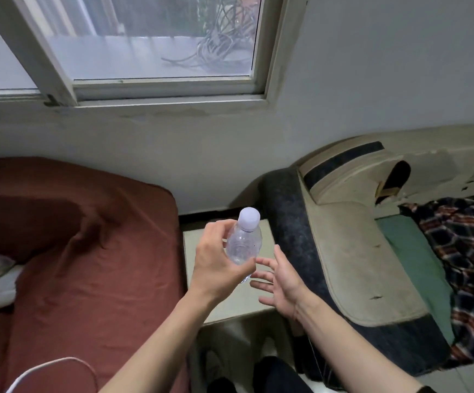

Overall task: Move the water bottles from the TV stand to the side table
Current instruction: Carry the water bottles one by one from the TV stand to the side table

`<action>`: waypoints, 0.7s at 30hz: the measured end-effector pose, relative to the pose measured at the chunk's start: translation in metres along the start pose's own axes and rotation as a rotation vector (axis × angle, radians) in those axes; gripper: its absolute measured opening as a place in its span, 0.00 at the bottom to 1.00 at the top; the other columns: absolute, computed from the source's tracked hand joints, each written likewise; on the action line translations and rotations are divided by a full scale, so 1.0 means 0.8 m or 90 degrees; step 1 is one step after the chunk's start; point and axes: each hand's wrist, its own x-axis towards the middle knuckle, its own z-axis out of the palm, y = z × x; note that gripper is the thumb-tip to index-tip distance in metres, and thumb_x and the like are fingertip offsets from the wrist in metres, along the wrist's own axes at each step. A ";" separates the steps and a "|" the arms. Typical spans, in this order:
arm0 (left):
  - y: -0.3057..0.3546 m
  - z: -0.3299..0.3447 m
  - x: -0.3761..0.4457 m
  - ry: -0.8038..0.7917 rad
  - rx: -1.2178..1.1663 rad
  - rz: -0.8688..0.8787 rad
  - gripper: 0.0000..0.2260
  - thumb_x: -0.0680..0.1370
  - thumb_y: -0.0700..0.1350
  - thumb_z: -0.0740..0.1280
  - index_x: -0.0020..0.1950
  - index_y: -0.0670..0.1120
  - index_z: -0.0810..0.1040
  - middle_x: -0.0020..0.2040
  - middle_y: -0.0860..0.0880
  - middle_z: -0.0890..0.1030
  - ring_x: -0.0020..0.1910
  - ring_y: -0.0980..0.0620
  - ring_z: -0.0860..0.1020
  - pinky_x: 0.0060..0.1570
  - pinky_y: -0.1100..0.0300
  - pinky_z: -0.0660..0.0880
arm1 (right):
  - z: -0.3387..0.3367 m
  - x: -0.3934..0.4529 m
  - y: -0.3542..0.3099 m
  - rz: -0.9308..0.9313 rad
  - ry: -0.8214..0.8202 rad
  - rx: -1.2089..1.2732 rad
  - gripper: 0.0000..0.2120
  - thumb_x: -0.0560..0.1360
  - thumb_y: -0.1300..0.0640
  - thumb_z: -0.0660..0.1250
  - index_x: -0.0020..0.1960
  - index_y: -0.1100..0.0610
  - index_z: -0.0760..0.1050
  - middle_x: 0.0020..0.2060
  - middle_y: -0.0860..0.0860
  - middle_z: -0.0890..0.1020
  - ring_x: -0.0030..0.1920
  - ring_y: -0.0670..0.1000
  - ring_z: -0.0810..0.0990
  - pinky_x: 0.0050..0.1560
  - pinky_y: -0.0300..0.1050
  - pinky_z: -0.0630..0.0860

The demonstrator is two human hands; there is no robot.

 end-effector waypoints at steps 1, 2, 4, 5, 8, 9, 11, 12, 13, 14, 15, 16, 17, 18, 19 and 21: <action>-0.003 0.001 0.002 0.008 0.005 -0.013 0.24 0.63 0.46 0.76 0.58 0.50 0.76 0.52 0.55 0.77 0.51 0.56 0.77 0.48 0.62 0.75 | 0.002 0.006 -0.003 0.006 -0.008 -0.008 0.32 0.77 0.29 0.46 0.61 0.49 0.76 0.57 0.54 0.80 0.60 0.55 0.77 0.68 0.62 0.62; -0.006 0.002 0.004 0.016 0.010 -0.025 0.24 0.63 0.46 0.77 0.57 0.51 0.76 0.52 0.55 0.77 0.50 0.56 0.77 0.48 0.62 0.75 | 0.005 0.012 -0.007 0.012 -0.017 -0.015 0.32 0.77 0.29 0.46 0.61 0.49 0.76 0.57 0.54 0.80 0.60 0.55 0.77 0.68 0.62 0.63; -0.010 0.005 0.011 0.035 0.020 -0.046 0.23 0.63 0.44 0.78 0.56 0.51 0.76 0.51 0.54 0.76 0.50 0.57 0.77 0.48 0.63 0.75 | 0.007 0.026 -0.016 0.022 -0.035 -0.024 0.32 0.76 0.28 0.46 0.61 0.49 0.76 0.57 0.54 0.80 0.60 0.55 0.77 0.67 0.62 0.63; -0.010 0.007 0.015 0.044 0.027 -0.053 0.23 0.63 0.44 0.78 0.56 0.51 0.76 0.51 0.55 0.76 0.50 0.57 0.77 0.48 0.64 0.75 | 0.007 0.034 -0.021 0.025 -0.046 -0.028 0.32 0.76 0.28 0.46 0.60 0.49 0.76 0.58 0.54 0.80 0.60 0.55 0.77 0.67 0.62 0.63; -0.008 0.014 0.027 0.077 0.050 -0.089 0.24 0.62 0.47 0.78 0.55 0.52 0.75 0.50 0.56 0.76 0.50 0.57 0.77 0.46 0.68 0.73 | 0.003 0.056 -0.040 0.036 -0.082 -0.043 0.33 0.77 0.28 0.46 0.61 0.50 0.76 0.58 0.54 0.80 0.59 0.55 0.77 0.69 0.62 0.62; -0.006 0.016 0.031 0.088 0.052 -0.109 0.24 0.62 0.48 0.78 0.55 0.53 0.75 0.50 0.57 0.77 0.49 0.58 0.77 0.45 0.67 0.74 | 0.001 0.062 -0.046 0.038 -0.090 -0.051 0.33 0.77 0.29 0.46 0.61 0.50 0.76 0.58 0.54 0.80 0.59 0.55 0.77 0.69 0.62 0.62; -0.003 0.020 0.038 0.106 0.062 -0.149 0.24 0.61 0.51 0.76 0.54 0.54 0.74 0.49 0.56 0.77 0.47 0.58 0.78 0.44 0.64 0.76 | -0.001 0.075 -0.056 0.044 -0.103 -0.069 0.32 0.77 0.29 0.47 0.61 0.50 0.77 0.58 0.53 0.80 0.59 0.55 0.77 0.68 0.62 0.62; -0.004 0.022 0.042 0.115 0.072 -0.165 0.24 0.60 0.51 0.76 0.53 0.55 0.74 0.48 0.56 0.78 0.46 0.57 0.79 0.43 0.64 0.76 | -0.003 0.081 -0.061 0.048 -0.110 -0.076 0.32 0.77 0.29 0.47 0.61 0.49 0.77 0.58 0.53 0.80 0.59 0.55 0.77 0.67 0.62 0.62; -0.005 0.024 0.046 0.126 0.082 -0.177 0.24 0.60 0.51 0.77 0.53 0.55 0.74 0.48 0.55 0.78 0.46 0.56 0.79 0.42 0.64 0.76 | -0.005 0.088 -0.065 0.048 -0.117 -0.083 0.32 0.77 0.29 0.46 0.61 0.49 0.77 0.58 0.53 0.80 0.59 0.55 0.77 0.66 0.61 0.63; -0.006 0.024 0.050 0.137 0.091 -0.185 0.24 0.60 0.51 0.77 0.53 0.55 0.74 0.47 0.55 0.78 0.46 0.56 0.79 0.42 0.66 0.75 | -0.006 0.096 -0.071 0.046 -0.126 -0.091 0.32 0.78 0.30 0.46 0.61 0.49 0.77 0.58 0.53 0.81 0.59 0.55 0.78 0.65 0.60 0.63; -0.007 0.024 0.056 0.144 0.099 -0.191 0.24 0.59 0.51 0.77 0.52 0.55 0.74 0.47 0.55 0.79 0.45 0.57 0.79 0.42 0.68 0.74 | -0.006 0.102 -0.076 0.045 -0.135 -0.099 0.32 0.78 0.30 0.46 0.60 0.50 0.78 0.58 0.53 0.81 0.59 0.54 0.77 0.65 0.60 0.63; -0.010 0.025 0.062 0.148 0.106 -0.195 0.24 0.59 0.51 0.78 0.52 0.54 0.75 0.46 0.56 0.79 0.45 0.58 0.78 0.41 0.70 0.73 | -0.007 0.108 -0.081 0.046 -0.143 -0.107 0.32 0.78 0.31 0.45 0.60 0.50 0.78 0.58 0.53 0.81 0.59 0.54 0.77 0.64 0.59 0.63; -0.012 0.025 0.067 0.151 0.112 -0.201 0.23 0.59 0.50 0.78 0.51 0.54 0.75 0.45 0.56 0.79 0.44 0.59 0.78 0.40 0.72 0.72 | -0.007 0.113 -0.084 0.050 -0.150 -0.116 0.32 0.79 0.31 0.45 0.60 0.51 0.78 0.58 0.53 0.81 0.59 0.54 0.77 0.64 0.59 0.64; -0.015 0.026 0.071 0.154 0.114 -0.208 0.23 0.59 0.49 0.78 0.50 0.53 0.75 0.45 0.56 0.79 0.44 0.60 0.77 0.40 0.73 0.71 | -0.009 0.116 -0.086 0.054 -0.155 -0.125 0.32 0.79 0.31 0.45 0.60 0.51 0.78 0.58 0.52 0.81 0.59 0.54 0.77 0.64 0.58 0.64; -0.018 0.028 0.075 0.157 0.110 -0.217 0.22 0.59 0.47 0.78 0.49 0.53 0.75 0.44 0.55 0.79 0.43 0.60 0.77 0.39 0.74 0.70 | -0.011 0.119 -0.087 0.057 -0.156 -0.132 0.31 0.79 0.32 0.45 0.60 0.50 0.77 0.58 0.52 0.81 0.59 0.54 0.77 0.64 0.58 0.64; -0.024 0.032 0.081 0.158 0.102 -0.229 0.21 0.60 0.44 0.79 0.48 0.52 0.75 0.43 0.54 0.79 0.42 0.59 0.77 0.38 0.73 0.71 | -0.017 0.125 -0.090 0.052 -0.150 -0.139 0.30 0.79 0.32 0.46 0.61 0.50 0.77 0.57 0.51 0.82 0.60 0.54 0.77 0.64 0.58 0.66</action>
